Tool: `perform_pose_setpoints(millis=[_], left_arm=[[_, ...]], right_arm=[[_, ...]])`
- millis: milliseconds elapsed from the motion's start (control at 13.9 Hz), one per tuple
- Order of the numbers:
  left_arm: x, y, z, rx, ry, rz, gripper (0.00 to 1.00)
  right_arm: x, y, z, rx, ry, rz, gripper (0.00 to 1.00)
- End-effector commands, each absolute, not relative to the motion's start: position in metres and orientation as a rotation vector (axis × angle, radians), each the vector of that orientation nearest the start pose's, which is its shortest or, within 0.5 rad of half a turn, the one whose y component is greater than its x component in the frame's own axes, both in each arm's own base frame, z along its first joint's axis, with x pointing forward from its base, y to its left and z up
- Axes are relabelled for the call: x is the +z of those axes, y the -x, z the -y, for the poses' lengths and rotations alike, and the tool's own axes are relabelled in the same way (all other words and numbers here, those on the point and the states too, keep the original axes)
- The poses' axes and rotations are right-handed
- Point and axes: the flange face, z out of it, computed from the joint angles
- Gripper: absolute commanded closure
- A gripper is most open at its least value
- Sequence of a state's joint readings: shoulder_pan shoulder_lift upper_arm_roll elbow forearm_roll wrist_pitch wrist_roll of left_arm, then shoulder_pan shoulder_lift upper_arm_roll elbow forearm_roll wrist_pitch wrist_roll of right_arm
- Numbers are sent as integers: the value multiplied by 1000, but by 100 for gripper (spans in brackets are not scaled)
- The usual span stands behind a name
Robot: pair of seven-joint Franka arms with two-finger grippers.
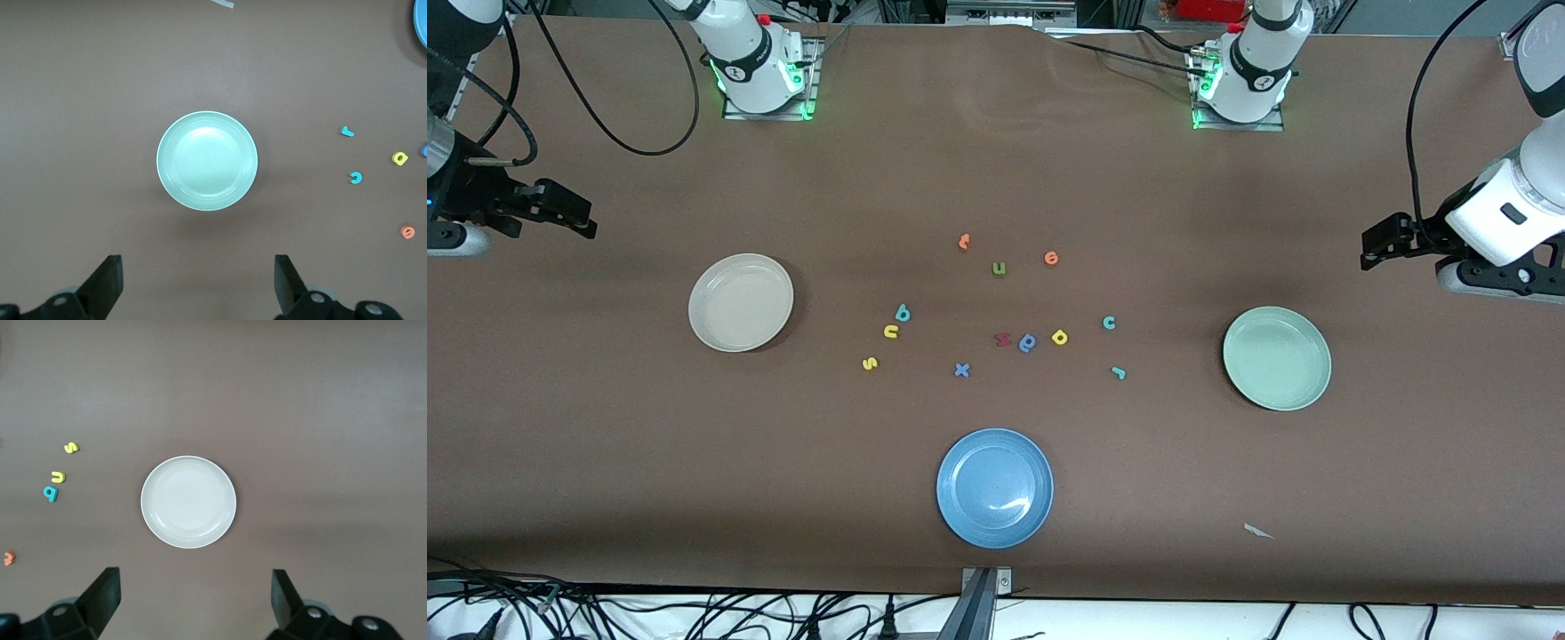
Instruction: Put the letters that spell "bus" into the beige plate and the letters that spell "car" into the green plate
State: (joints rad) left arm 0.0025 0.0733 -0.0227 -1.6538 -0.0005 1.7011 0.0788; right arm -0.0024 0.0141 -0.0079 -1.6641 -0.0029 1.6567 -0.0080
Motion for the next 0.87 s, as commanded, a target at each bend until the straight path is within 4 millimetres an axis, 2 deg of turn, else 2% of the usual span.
perform_pose_setpoints(millis=[0,793], left_arm=[[562,-574,10,61,3115,-198,0],[563,-572,8,71,3107,-199,0]], right_arm=[[587,-561,5,34,3135,-3,0],[586,-560,4,41,3135,2,0]])
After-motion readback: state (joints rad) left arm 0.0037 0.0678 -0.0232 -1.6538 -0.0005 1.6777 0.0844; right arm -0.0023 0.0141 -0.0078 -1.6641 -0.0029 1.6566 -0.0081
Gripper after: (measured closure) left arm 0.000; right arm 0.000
